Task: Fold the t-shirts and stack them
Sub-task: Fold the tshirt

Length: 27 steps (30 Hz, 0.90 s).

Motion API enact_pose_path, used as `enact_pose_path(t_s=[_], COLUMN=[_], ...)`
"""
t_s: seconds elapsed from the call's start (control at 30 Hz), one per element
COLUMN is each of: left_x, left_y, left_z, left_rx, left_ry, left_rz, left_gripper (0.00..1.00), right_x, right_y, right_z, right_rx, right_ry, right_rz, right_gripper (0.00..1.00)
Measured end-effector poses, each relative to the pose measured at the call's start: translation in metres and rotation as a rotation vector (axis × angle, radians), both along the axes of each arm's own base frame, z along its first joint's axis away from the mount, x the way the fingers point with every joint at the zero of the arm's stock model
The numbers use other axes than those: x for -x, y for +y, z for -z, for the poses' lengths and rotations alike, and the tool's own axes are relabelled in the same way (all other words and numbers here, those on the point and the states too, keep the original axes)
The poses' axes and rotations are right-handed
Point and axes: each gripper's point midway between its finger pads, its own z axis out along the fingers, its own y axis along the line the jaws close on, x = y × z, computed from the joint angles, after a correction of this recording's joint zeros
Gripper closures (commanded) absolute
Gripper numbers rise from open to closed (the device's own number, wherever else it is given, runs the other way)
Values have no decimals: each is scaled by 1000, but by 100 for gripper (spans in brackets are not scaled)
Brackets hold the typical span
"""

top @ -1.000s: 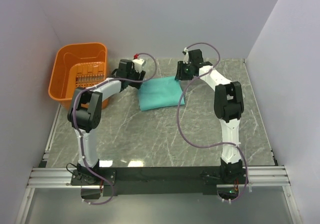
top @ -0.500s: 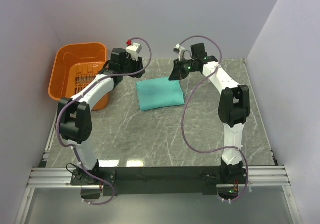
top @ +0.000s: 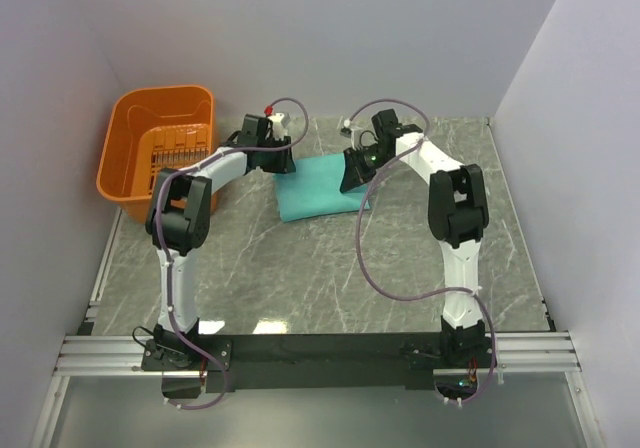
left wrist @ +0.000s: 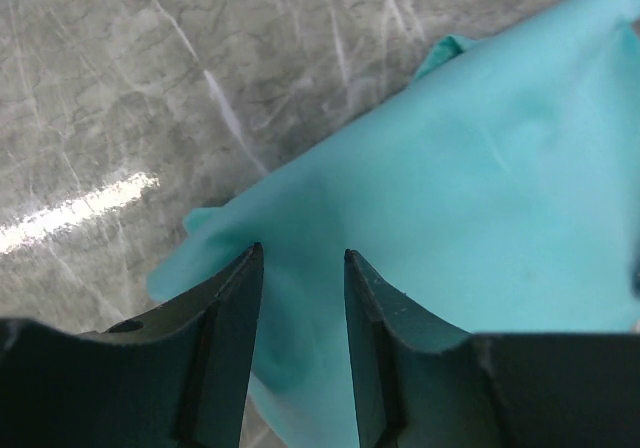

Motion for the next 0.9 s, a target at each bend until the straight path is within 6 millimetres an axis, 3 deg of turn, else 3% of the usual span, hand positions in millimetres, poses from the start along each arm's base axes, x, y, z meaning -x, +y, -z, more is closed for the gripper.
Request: enact_pose_path(t_s=[0.27, 0.4, 0.53, 0.67, 0.8, 0.9], left_x=[-7, -11, -14, -2, 16, 33], left_y=[8, 10, 11, 14, 6, -5], left_z=[21, 19, 11, -20, -83, -118], left_rx=[-2, -9, -15, -5, 70, 131], left_ry=[45, 31, -1, -54, -158, -213], left_rz=[-42, -61, -66, -60, -17, 34], left_gripper=[53, 52, 46, 45, 45, 45], right_x=[6, 11, 15, 2, -30, -59], right_y=[-18, -23, -23, -21, -16, -7], right_z=[46, 48, 37, 12, -15, -36], right_rx=[99, 108, 70, 14, -32, -79], right_ry=[104, 114, 109, 80, 43, 17], right_rz=[38, 23, -5, 20, 117, 195], right_gripper=[84, 83, 82, 81, 83, 83])
